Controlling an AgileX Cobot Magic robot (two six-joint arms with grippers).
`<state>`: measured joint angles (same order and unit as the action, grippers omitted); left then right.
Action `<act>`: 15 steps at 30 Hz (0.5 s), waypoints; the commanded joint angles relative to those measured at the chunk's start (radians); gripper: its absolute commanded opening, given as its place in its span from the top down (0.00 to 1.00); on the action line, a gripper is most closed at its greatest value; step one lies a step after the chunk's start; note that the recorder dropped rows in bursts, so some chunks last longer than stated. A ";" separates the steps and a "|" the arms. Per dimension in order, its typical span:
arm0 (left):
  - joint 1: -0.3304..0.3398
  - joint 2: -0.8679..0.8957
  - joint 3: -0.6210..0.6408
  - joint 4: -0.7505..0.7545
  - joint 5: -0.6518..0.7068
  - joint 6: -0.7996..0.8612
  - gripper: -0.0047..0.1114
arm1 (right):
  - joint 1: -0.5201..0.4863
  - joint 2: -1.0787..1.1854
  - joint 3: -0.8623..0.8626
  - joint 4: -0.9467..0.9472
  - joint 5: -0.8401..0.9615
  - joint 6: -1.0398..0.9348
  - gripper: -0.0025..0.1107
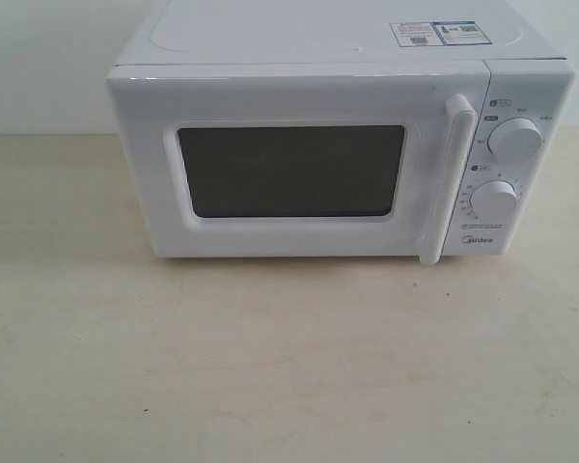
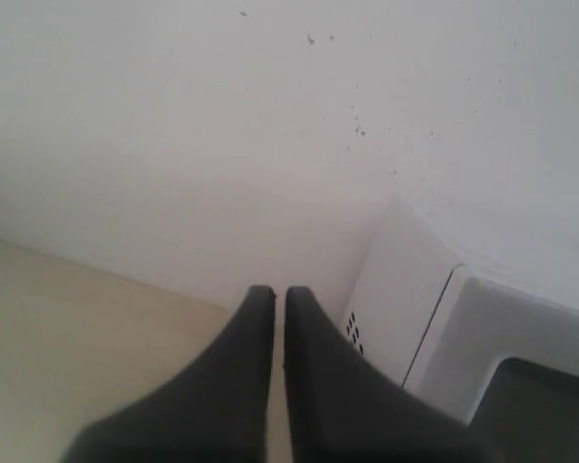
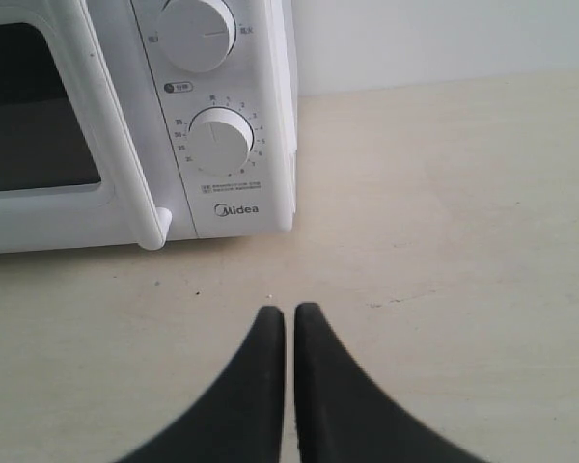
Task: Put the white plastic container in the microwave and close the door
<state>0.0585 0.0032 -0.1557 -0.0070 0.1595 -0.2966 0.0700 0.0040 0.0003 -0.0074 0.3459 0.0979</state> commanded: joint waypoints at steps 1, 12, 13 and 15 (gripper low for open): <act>0.001 -0.003 0.057 -0.040 -0.039 0.065 0.92 | -0.002 -0.004 0.000 -0.004 -0.003 0.002 0.98; 0.001 -0.003 0.152 -0.054 -0.039 0.167 0.92 | -0.002 -0.004 0.000 -0.004 -0.003 0.002 0.98; 0.001 -0.003 0.156 -0.054 -0.042 0.167 0.92 | -0.002 -0.004 0.000 -0.004 -0.003 0.002 0.98; 0.001 -0.003 0.156 -0.047 -0.056 0.170 0.92 | -0.002 -0.004 0.000 -0.004 -0.003 0.002 0.98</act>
<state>0.0585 0.0032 -0.0064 -0.0525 0.1287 -0.1365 0.0700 0.0040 0.0003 -0.0074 0.3459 0.0979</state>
